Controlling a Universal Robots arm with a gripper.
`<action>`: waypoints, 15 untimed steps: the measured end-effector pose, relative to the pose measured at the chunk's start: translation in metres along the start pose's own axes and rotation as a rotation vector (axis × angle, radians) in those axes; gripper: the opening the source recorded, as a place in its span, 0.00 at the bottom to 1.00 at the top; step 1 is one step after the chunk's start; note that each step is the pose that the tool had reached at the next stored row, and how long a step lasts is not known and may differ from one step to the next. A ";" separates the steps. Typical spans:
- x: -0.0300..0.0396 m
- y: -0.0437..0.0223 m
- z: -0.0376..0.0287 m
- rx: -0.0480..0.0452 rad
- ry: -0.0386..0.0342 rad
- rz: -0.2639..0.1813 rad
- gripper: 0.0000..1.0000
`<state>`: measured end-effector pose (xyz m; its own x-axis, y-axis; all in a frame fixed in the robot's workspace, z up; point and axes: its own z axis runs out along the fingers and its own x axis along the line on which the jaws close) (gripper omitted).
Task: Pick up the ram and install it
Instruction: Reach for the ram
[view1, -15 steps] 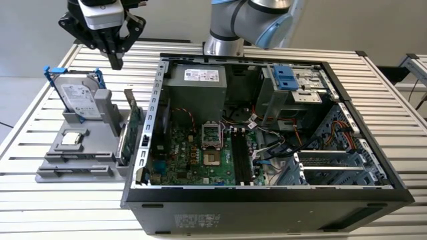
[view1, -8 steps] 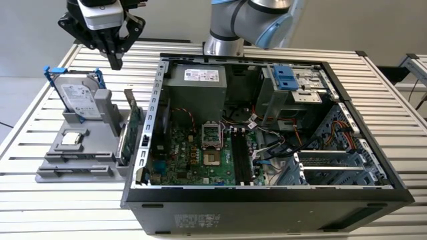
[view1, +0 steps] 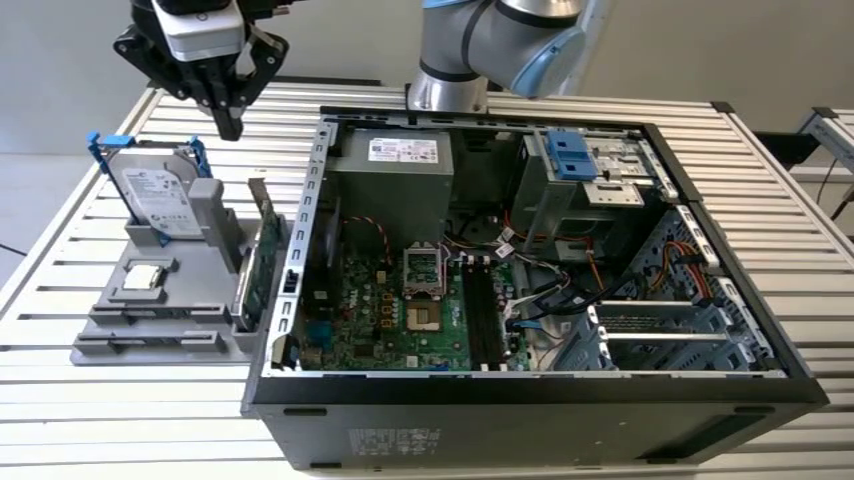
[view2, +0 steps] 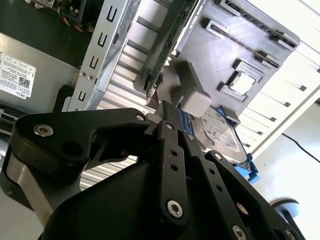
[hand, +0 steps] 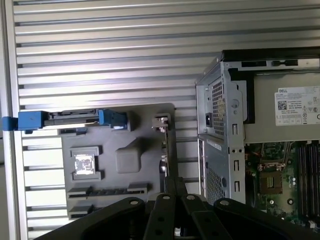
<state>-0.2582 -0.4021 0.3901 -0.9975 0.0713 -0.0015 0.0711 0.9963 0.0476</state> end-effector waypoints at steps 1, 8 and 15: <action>0.0002 0.0000 0.0001 0.0000 0.0003 0.000 0.00; 0.0014 -0.0001 0.0005 0.0012 0.0041 0.000 0.00; 0.0024 -0.0002 0.0008 0.0020 0.0085 0.000 0.00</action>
<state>-0.2606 -0.4021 0.3893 -0.9974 0.0712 0.0070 0.0714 0.9964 0.0456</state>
